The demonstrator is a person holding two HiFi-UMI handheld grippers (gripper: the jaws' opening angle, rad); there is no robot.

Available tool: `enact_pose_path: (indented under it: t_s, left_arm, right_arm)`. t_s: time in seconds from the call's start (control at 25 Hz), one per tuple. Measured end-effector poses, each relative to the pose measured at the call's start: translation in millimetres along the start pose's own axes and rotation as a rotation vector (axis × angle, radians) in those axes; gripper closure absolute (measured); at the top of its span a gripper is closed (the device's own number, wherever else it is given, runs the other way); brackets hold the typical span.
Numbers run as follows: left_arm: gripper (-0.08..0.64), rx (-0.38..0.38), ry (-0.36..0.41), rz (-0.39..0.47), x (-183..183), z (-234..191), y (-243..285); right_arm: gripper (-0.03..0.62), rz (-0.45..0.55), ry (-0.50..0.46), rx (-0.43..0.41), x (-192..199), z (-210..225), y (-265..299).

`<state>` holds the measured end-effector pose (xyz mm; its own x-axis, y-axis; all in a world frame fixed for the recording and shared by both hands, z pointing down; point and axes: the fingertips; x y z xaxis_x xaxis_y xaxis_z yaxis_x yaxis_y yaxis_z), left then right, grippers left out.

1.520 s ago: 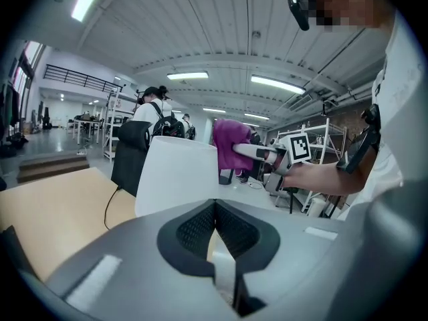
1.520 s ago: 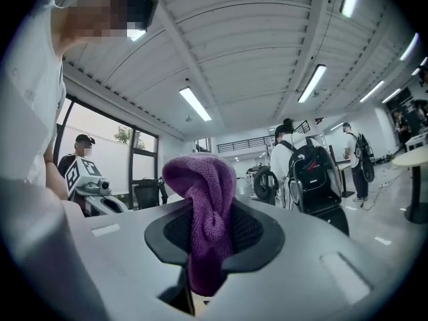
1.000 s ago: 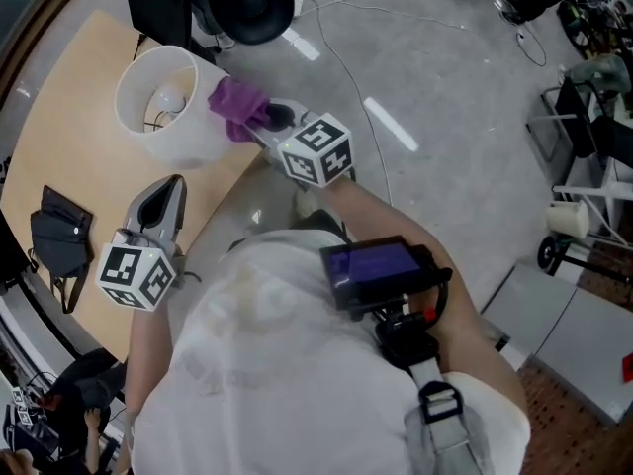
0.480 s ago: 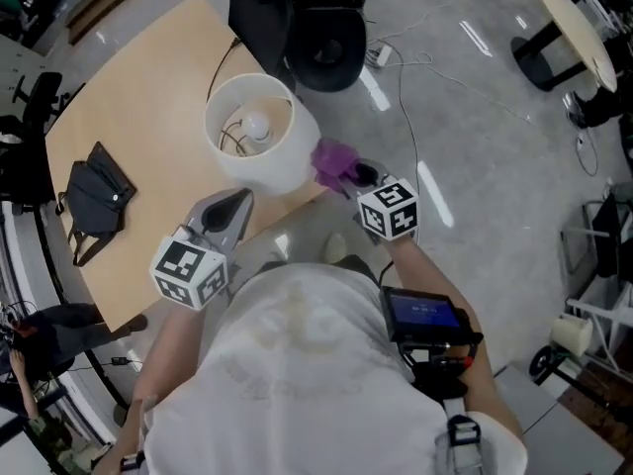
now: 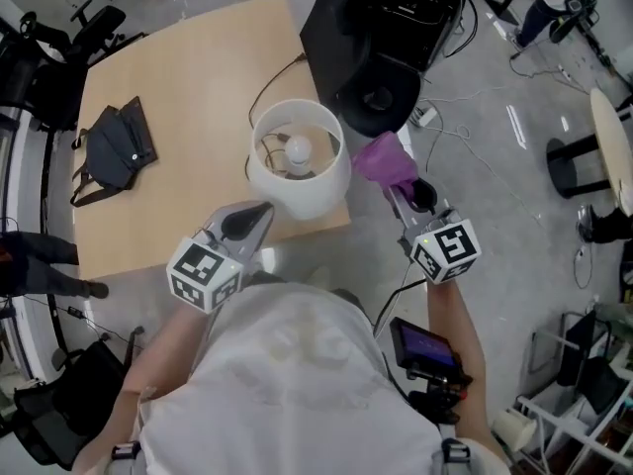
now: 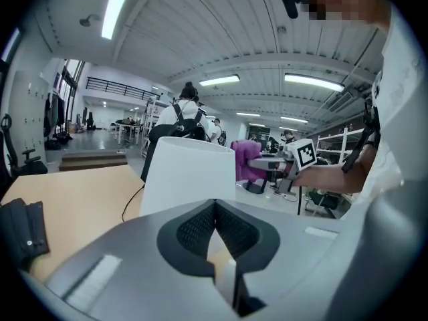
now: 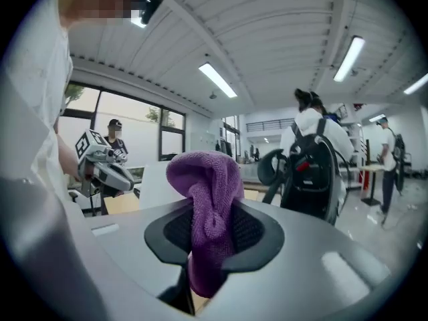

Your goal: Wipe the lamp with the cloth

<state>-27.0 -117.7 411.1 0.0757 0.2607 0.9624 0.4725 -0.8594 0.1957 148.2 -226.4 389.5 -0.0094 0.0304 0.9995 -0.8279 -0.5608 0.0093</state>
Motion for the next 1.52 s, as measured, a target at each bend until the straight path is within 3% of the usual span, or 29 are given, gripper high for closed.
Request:
enact_pose_path:
  t_s: [0.12,0.32,0.48,0.6,0.68,0.92,1.04,1.12,1.2,1.52]
  left_arm:
    - [0.558,-0.047,-0.012,0.018,-0.9,1.9,-1.5]
    - [0.558,-0.131,-0.035,0.051,-1.9,-0.1,-12.3]
    - [0.558,-0.187,-0.039,0.076,-1.7,-8.3,-27.8]
    - [0.558,-0.241,-0.041,0.101,-2.5,-14.6,-43.7]
    - [0.558,-0.281,-0.047,0.120,-2.8,-19.9,-54.9]
    - [0.558,-0.349,-0.080,0.106,12.1,-32.3,-84.0]
    - [0.558,-0.344,-0.086,0.091,16.2,-30.7,-85.9]
    - [0.558,-0.331,-0.082,0.079,16.2,-26.9,-84.1]
    - [0.558,-0.321,-0.076,0.070,14.4,-23.8,-81.6]
    - [0.558,-0.322,-0.055,0.047,11.9,-21.6,-78.7]
  right_arm:
    - [0.491,-0.001,-0.157,-0.206,-51.3,-14.3,29.7]
    - [0.491,-0.136,-0.455,-0.492,-94.3,-50.3,88.9]
    - [0.491,-0.374,-0.788,-0.734,-75.7,-82.0,127.1]
    - [0.491,-0.546,-1.021,-0.800,-42.9,-94.9,151.9]
    - [0.492,-0.598,-1.076,-0.843,-27.0,-106.7,158.8]
    - [0.492,-0.792,-1.050,-1.091,-2.7,-124.1,129.2]
    - [0.492,-0.787,-1.090,-1.036,-13.0,-112.4,133.8]
    - [0.492,-0.709,-1.070,-0.936,-29.1,-105.9,143.5]
    - [0.491,-0.607,-0.978,-0.845,-49.1,-99.9,148.9]
    - [0.489,-0.041,-0.351,-0.585,-130.0,-66.9,115.3]
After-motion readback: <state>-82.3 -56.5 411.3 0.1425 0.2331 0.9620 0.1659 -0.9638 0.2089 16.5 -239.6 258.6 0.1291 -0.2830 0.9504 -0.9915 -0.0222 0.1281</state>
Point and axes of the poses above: the fingertips, and each gripper's own axes: y forward along the fingers, z to its right, x out of its underside, and after that the axes turned 12 degrees about z, right-handed
